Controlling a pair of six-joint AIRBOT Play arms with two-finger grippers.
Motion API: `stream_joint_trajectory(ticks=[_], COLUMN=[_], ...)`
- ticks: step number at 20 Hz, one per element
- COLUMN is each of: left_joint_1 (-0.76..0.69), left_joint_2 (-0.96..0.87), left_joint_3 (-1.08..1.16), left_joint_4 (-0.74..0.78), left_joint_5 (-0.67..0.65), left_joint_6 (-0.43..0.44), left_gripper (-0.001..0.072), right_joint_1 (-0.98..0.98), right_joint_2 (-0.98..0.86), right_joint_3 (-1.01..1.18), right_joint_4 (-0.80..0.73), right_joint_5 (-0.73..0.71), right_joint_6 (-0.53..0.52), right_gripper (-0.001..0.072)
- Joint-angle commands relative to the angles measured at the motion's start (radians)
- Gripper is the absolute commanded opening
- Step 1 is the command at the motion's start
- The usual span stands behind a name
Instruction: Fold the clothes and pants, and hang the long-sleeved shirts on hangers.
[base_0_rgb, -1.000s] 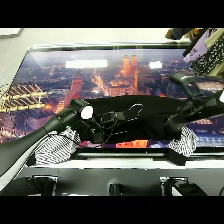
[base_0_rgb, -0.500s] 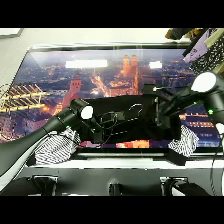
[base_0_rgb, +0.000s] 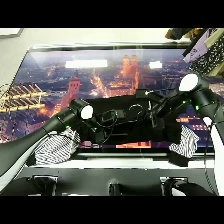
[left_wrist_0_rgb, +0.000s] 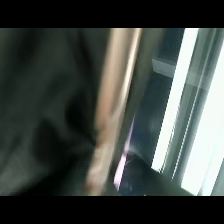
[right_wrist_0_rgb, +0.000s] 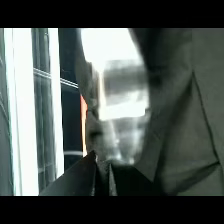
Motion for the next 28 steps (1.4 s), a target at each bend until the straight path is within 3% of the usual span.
stream_joint_trajectory(ticks=[1, 4, 6, 8, 11, 15, 21, 26, 28], left_joint_1=[0.009, 0.055, 0.145, 0.249, 0.331, 0.257, 0.049, 0.037, 0.037], left_joint_2=[0.006, 0.042, 0.109, 0.206, 0.33, 0.361, 0.333, 0.265, 0.24], left_joint_3=[0.003, 0.016, 0.005, -0.07, -0.238, -0.409, -0.423, -0.422, -0.422], left_joint_4=[0.117, 0.337, 0.32, 0.263, 0.088, -0.214, -0.237, -0.238, -0.238], left_joint_5=[0.035, -0.021, -0.04, 0.02, 0.177, 0.376, 0.536, 0.567, 0.579], left_joint_6=[-0.272, -0.561, -0.74, -0.853, -0.863, -0.774, -0.796, -0.854, -0.872], left_gripper=[0.0708, 0.072, 0.072, 0.072, 0.072, 0.072, 0.072, 0.0709, 0.0632], right_joint_1=[0.0, 0.0, 0.001, 0.001, 0.001, 0.001, 0.001, 0.001, 0.001], right_joint_2=[0.019, 0.062, 0.089, 0.111, 0.135, 0.142, 0.141, 0.141, 0.142], right_joint_3=[0.0, 0.001, 0.001, 0.001, 0.001, 0.002, 0.002, 0.002, 0.002], right_joint_4=[-0.058, -0.091, -0.106, -0.114, -0.111, -0.104, -0.103, -0.1, -0.1], right_joint_5=[0.009, -0.035, -0.055, -0.084, -0.091, -0.07, -0.063, -0.062, -0.061], right_joint_6=[0.079, 0.187, 0.268, 0.389, 0.476, 0.545, 0.589, 0.591, 0.591], right_gripper=[0.0029, 0.0029, 0.0029, 0.0029, 0.003, 0.003, 0.0031, 0.0031, 0.0031])
